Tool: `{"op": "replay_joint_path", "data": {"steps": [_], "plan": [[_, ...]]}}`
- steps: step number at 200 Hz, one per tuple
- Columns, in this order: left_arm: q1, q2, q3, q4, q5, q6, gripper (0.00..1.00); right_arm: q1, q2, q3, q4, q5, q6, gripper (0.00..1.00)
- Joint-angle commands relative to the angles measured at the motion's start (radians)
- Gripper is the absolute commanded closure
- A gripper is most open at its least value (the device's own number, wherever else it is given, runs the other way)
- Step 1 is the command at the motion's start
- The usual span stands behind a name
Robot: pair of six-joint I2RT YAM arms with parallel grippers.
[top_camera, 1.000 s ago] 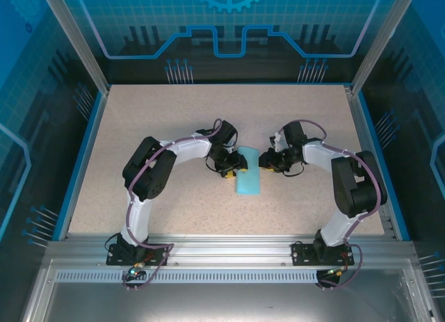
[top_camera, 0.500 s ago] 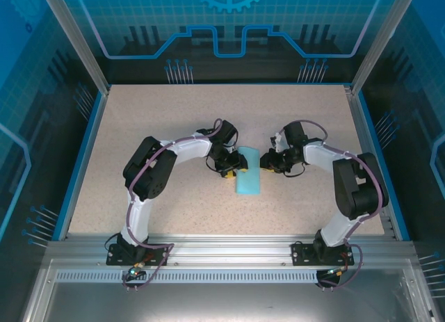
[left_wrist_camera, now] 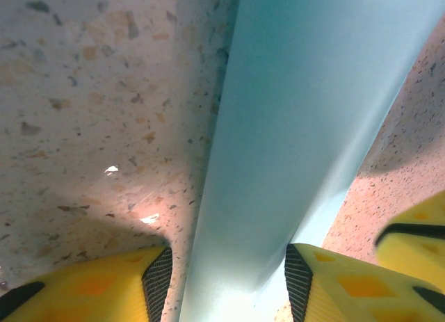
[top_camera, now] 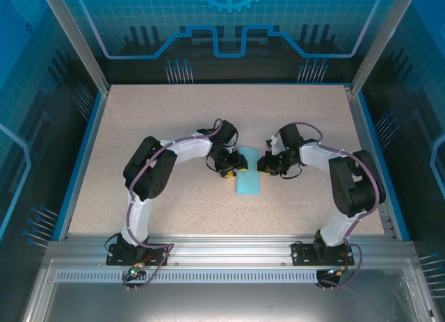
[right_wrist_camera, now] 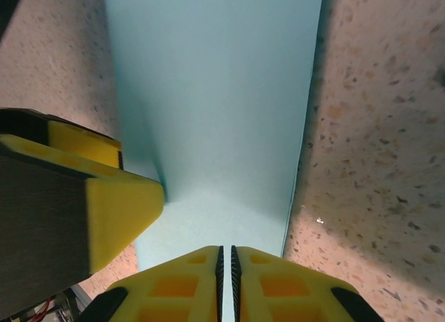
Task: Fold a paper plane with a square sheet of paper (fold left side to right side)
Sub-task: Hold the square sheet of paper at the center of the table.
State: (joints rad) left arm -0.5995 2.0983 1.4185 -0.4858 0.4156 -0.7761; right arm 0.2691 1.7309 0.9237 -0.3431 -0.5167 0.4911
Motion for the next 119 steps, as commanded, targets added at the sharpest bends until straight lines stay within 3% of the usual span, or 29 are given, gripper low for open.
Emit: {"op": "replay_joint_path", "data": {"steps": [1,86,119], "plan": [[-0.03,0.085,-0.012,0.021,-0.023,0.022,0.48,0.02,0.035,0.021,0.009,-0.024,0.012,0.86],[-0.031,0.071,-0.014,0.018,-0.029,0.027,0.48,0.027,0.13,0.029,-0.055,0.049,-0.018,0.86],[-0.006,-0.009,-0.018,-0.021,-0.057,0.057,0.46,0.027,0.149,0.033,-0.095,0.094,-0.035,0.87]]}}
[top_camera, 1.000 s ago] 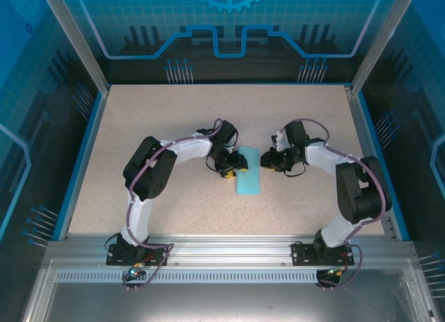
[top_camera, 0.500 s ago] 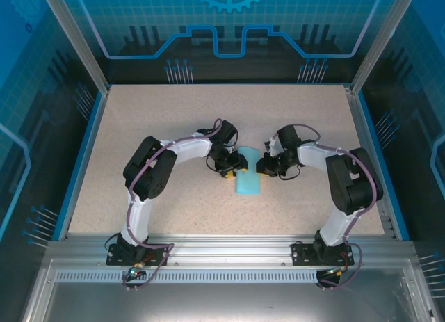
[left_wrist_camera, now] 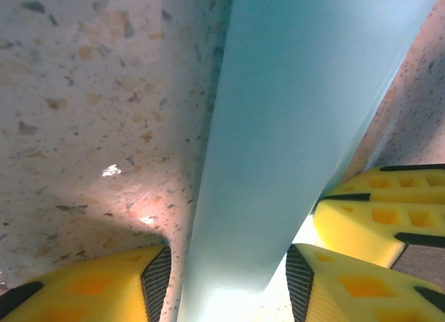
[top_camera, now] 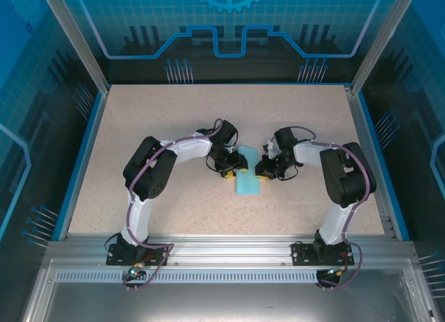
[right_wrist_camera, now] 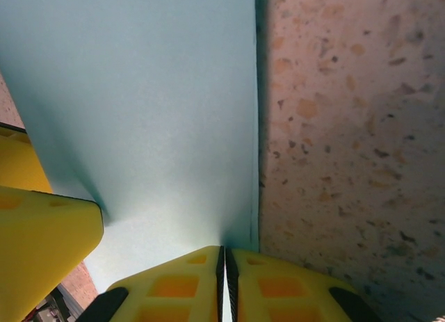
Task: Fold a paper plane with a square sheet of paper (fold left side to right side)
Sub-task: Hold the square sheet of paper at the center of the table, then first fold in half a square sheet of paper at the center of the table.
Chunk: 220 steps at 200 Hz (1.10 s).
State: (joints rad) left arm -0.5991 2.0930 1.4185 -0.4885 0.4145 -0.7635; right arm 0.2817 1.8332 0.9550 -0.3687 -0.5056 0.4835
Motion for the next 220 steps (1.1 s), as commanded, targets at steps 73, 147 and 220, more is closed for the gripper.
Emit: {"op": "replay_joint_path", "data": {"steps": [73,147,220], "plan": [[0.022,-0.164,-0.09,0.016,-0.032,0.066,0.51,0.011,0.043,0.013,-0.1,0.114,-0.047,0.87],[0.015,-0.086,-0.108,0.078,0.008,0.037,0.5,0.011,0.033,0.015,-0.087,0.091,-0.044,0.87],[0.005,-0.039,-0.102,0.098,0.021,0.03,0.5,0.011,0.022,0.013,-0.07,0.067,-0.042,0.86]]}}
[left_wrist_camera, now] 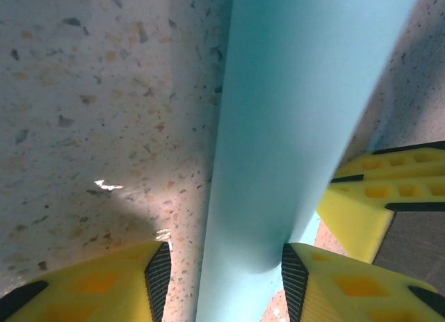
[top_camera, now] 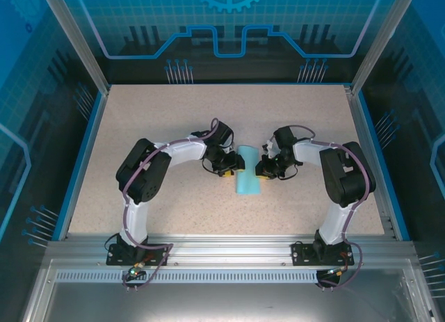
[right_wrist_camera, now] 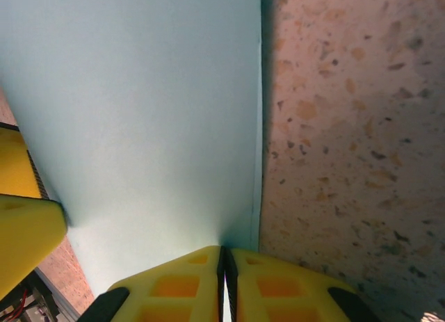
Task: Fold a paper plane with a square sheet of paper (fold left side to right side)
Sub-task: First fold in half a square sheet of paper at the center of the table, then hold the square sheet of paper at the center of the table.
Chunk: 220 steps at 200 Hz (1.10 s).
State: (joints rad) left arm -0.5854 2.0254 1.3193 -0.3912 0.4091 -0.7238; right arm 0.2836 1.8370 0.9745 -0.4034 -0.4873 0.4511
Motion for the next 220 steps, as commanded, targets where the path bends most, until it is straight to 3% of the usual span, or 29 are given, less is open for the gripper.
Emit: {"op": "replay_joint_path", "data": {"steps": [1,115,220], "plan": [[-0.009,0.029,-0.002,0.001,0.026,-0.009,0.5,0.009,0.018,-0.007,-0.035,0.048,-0.009,0.86],[-0.011,0.052,0.001,0.001,0.02,-0.011,0.51,0.006,-0.087,0.013,-0.057,0.026,-0.011,0.8],[-0.016,0.057,0.006,-0.002,0.017,-0.008,0.51,0.011,-0.069,0.018,-0.051,-0.005,-0.008,0.81]]}}
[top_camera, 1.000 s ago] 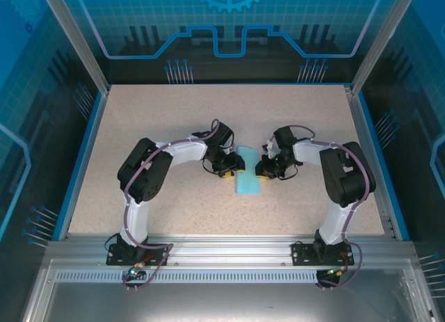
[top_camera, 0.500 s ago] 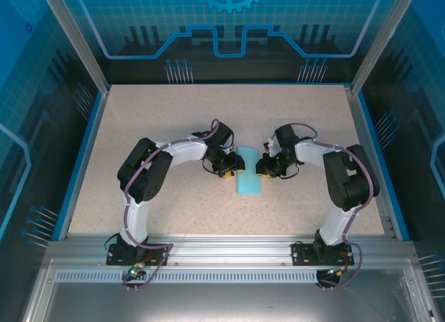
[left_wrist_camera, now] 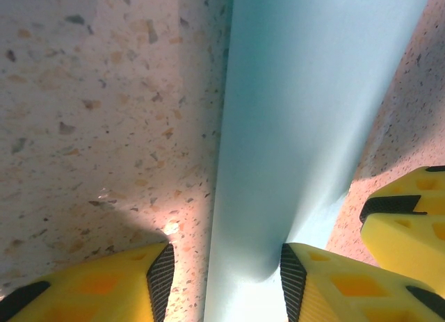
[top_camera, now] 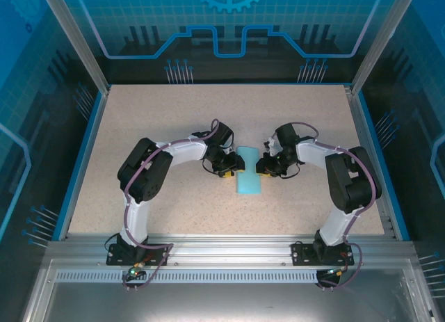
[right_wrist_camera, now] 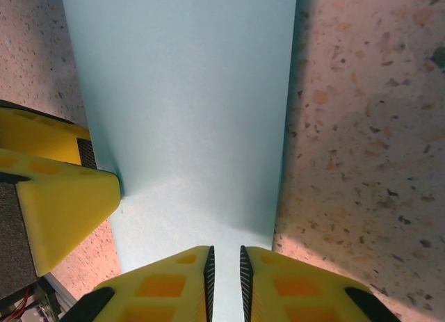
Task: Fold a paper plane with a square sheet of paper (fold left side to right side)
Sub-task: Hold the square sheet of paper at the center of the table.
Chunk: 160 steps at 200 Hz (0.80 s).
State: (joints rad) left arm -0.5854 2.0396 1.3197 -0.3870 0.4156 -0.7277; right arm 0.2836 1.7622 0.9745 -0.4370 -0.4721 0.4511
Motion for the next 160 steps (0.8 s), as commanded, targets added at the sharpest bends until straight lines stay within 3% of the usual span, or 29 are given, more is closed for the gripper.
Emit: {"op": "replay_joint_path", "data": {"steps": [1,101,160], "plan": [[-0.016,0.043,0.005,-0.006,0.01,-0.005,0.51,0.012,0.007,0.018,-0.017,-0.02,-0.009,0.81],[-0.018,0.033,0.007,-0.013,0.009,0.006,0.51,0.023,0.1,0.026,-0.08,0.072,-0.033,0.82],[0.009,-0.12,0.007,-0.077,-0.047,0.059,0.48,0.016,0.102,0.028,-0.105,0.112,-0.049,0.83]]}}
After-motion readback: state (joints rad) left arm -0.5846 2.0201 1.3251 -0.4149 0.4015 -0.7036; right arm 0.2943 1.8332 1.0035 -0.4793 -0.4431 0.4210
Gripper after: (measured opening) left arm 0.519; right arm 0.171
